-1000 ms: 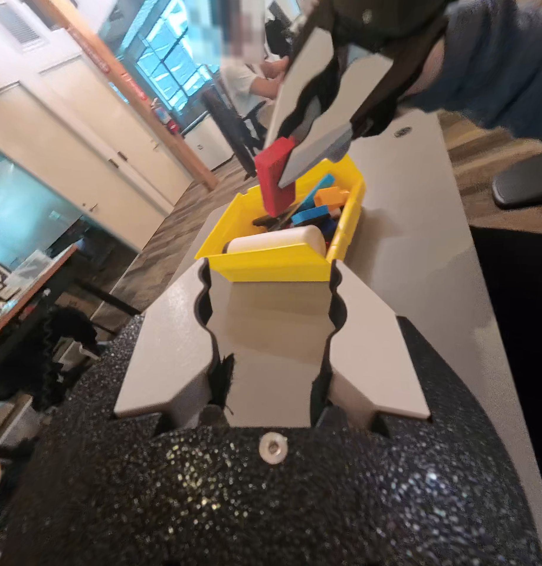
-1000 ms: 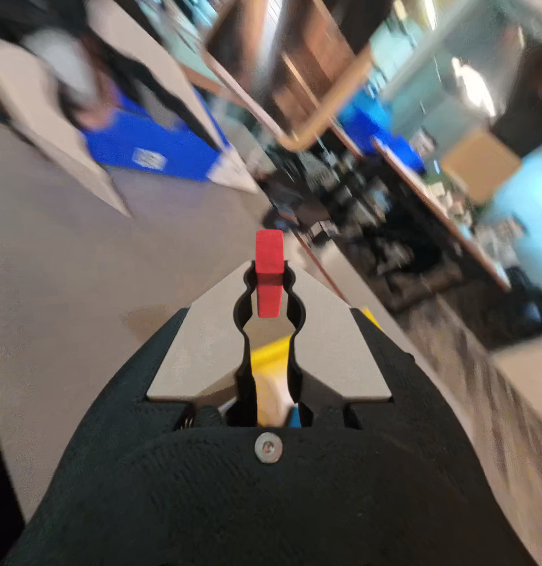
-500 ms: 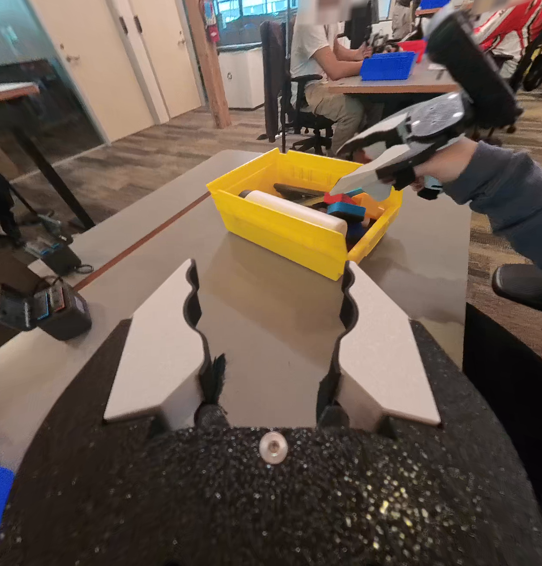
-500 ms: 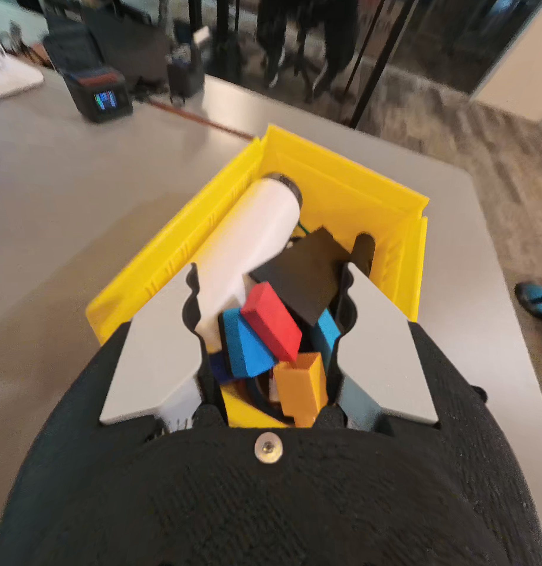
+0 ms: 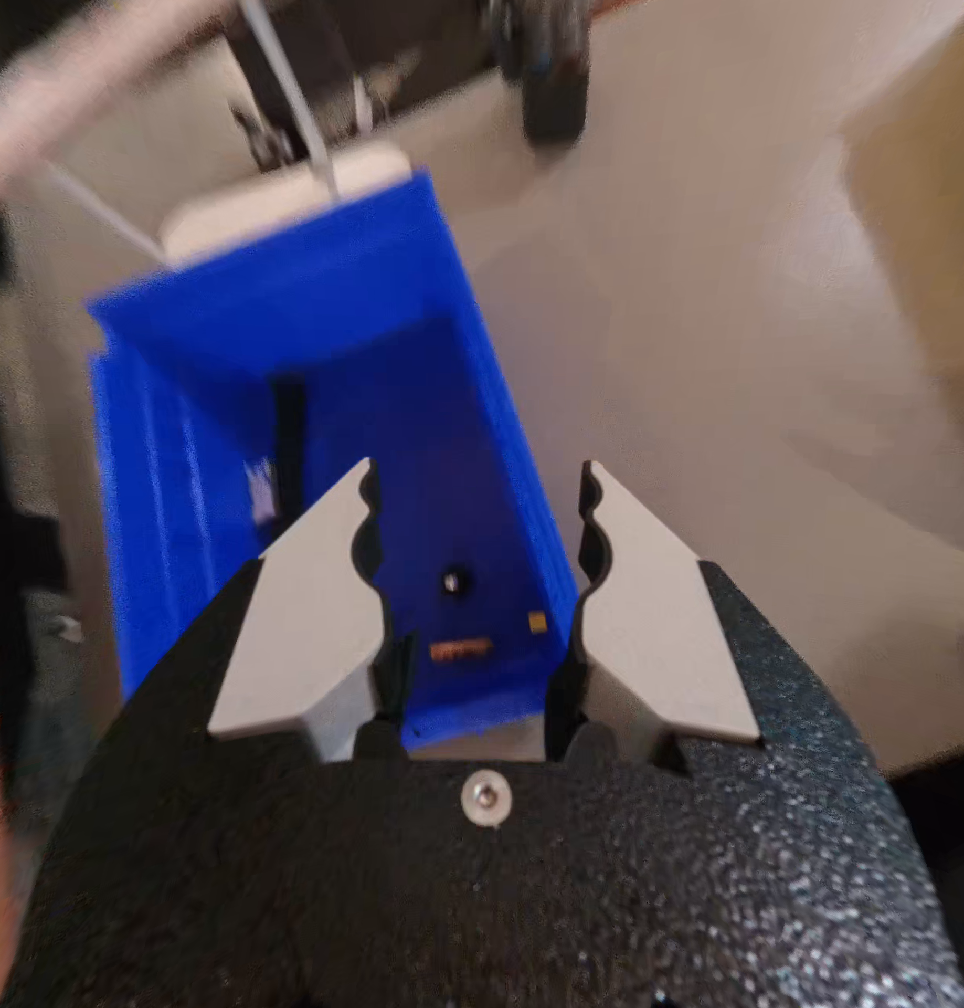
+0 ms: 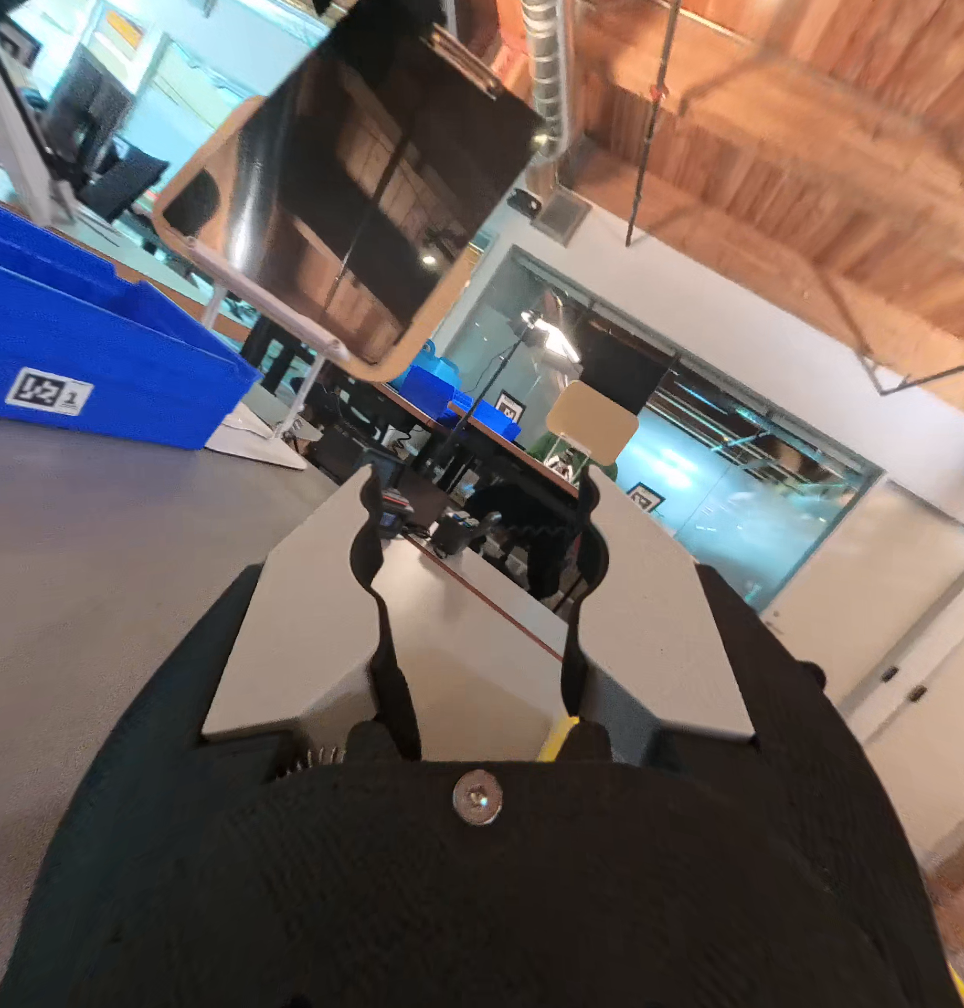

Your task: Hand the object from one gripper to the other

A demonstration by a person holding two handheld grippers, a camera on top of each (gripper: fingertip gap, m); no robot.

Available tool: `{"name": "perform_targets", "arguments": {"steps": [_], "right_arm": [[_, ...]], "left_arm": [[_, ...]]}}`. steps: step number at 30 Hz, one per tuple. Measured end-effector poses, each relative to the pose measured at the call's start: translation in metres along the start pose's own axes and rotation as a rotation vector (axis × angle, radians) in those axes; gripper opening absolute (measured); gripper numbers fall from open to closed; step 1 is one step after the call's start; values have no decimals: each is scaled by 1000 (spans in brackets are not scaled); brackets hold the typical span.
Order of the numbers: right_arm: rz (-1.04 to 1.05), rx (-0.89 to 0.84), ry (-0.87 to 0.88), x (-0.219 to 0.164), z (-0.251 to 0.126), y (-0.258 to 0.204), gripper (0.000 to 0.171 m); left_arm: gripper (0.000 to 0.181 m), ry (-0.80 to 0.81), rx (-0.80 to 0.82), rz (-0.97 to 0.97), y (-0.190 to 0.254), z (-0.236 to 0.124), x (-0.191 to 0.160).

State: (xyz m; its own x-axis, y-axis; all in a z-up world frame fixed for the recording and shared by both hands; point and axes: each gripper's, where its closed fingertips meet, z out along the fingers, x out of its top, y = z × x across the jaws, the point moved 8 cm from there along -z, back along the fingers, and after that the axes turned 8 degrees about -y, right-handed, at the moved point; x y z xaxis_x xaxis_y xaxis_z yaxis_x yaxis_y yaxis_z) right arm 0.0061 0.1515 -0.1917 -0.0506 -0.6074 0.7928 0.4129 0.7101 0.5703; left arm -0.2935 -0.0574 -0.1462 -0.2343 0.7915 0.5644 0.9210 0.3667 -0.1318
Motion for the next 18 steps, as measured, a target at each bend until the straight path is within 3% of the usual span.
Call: {"name": "perform_targets", "arguments": {"steps": [1,4,5,7,8,18], "right_arm": [[6,4,8,0,-1,-3,71],[50,17,3,-5,0,-6,70],[61,21,-11,-9,0,-7,69],[83,30,-37,-17,1,-9,68],[95,39,-48,-20,2,-10,67],[174,84,-142,-43,9,-22,64]], "left_arm": [[69,-53,-59,-61,-11,5,-12],[65,-187,-181,-186,-35,25,-40],[58,-218,-203,-209,-41,32,-46],[26,-272,-219,-246,-51,48,-55],[24,-293,-217,-267,-54,55,-59],[26,-484,-262,-251,-42,86,-72]]}}
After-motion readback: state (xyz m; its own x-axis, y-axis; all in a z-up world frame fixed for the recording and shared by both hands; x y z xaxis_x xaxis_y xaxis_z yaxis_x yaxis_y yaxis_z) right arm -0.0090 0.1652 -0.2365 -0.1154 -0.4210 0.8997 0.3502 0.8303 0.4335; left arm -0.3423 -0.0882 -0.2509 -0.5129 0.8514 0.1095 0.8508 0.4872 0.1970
